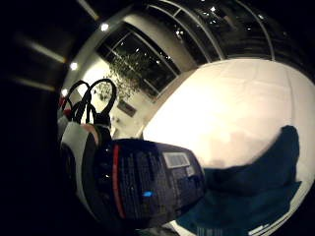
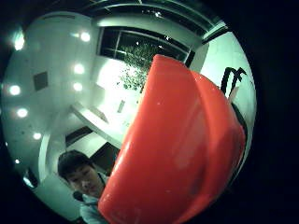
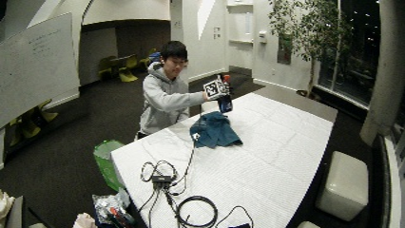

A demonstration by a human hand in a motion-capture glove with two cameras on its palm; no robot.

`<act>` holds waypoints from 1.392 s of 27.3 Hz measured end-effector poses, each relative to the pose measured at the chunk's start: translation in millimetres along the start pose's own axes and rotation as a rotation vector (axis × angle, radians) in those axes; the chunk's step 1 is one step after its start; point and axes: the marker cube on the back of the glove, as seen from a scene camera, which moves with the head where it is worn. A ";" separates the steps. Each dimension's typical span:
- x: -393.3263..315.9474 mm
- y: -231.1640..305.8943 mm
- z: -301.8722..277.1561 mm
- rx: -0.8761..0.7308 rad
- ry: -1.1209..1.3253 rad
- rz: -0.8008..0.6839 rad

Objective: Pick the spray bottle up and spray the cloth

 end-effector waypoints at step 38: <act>27.5 78.1 -13.5 -0.185 0.035 0.018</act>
